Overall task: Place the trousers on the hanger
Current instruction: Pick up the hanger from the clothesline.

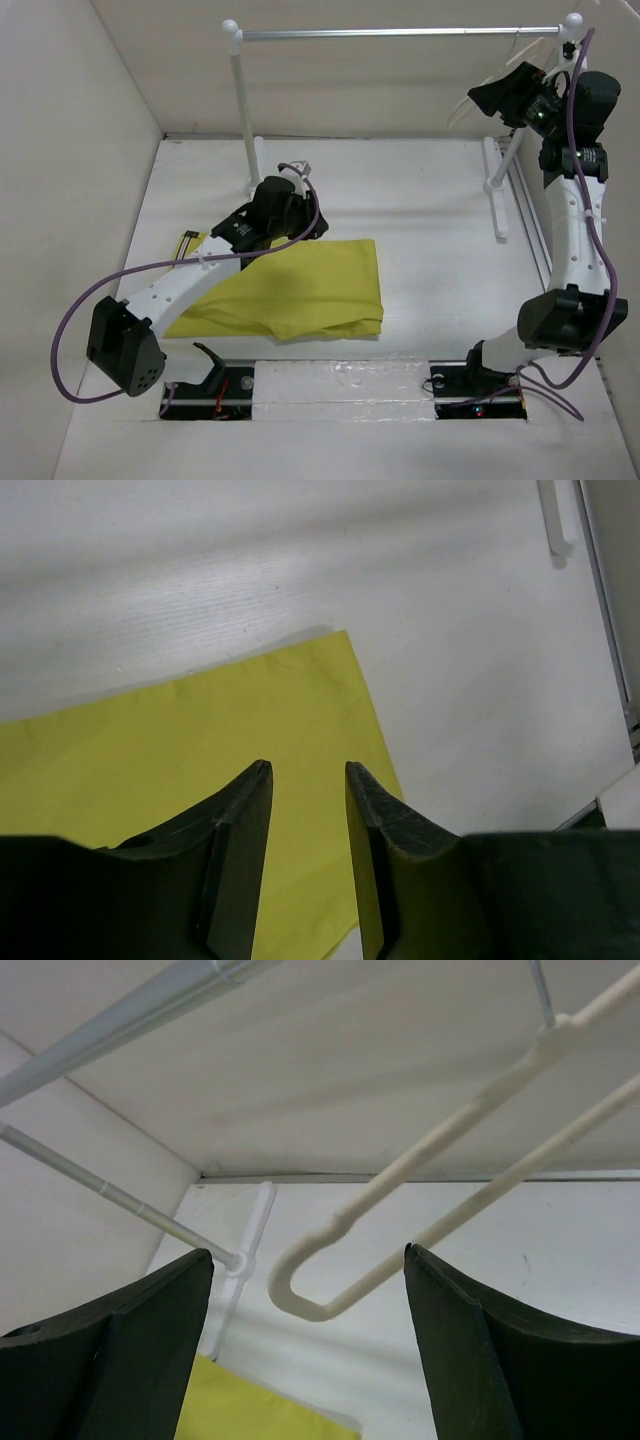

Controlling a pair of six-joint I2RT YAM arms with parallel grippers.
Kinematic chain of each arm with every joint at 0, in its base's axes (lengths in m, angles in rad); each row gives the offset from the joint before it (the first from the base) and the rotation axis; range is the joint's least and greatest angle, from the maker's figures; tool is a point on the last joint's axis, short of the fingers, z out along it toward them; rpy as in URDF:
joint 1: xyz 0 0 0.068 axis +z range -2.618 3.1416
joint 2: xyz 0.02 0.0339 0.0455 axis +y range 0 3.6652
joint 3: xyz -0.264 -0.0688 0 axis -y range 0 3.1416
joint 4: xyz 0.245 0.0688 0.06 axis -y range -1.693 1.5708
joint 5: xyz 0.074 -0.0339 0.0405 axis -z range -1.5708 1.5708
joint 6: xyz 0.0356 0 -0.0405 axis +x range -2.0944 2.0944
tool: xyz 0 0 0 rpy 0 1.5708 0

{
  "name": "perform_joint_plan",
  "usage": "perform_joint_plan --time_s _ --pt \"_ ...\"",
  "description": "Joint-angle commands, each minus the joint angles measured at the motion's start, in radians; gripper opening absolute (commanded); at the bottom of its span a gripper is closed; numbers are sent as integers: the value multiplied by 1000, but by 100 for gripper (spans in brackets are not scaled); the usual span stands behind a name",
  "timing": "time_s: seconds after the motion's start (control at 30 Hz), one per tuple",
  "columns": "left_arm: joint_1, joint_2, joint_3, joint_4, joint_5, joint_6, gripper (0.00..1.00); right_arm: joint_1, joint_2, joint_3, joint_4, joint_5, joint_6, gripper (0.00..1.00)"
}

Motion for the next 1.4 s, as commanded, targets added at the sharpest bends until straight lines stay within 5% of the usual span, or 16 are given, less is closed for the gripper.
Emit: perform_joint_plan --time_s 0.0,0.37,1.37 --pt "-1 -82 -37 29 3 -17 32 -22 -57 -75 220 -56 138 82" --pt "-1 -109 -123 31 -2 -44 33 29 41 -226 571 -63 373 83" --pt "-1 -145 -168 44 -3 -83 33 118 164 -275 869 68 584 60"
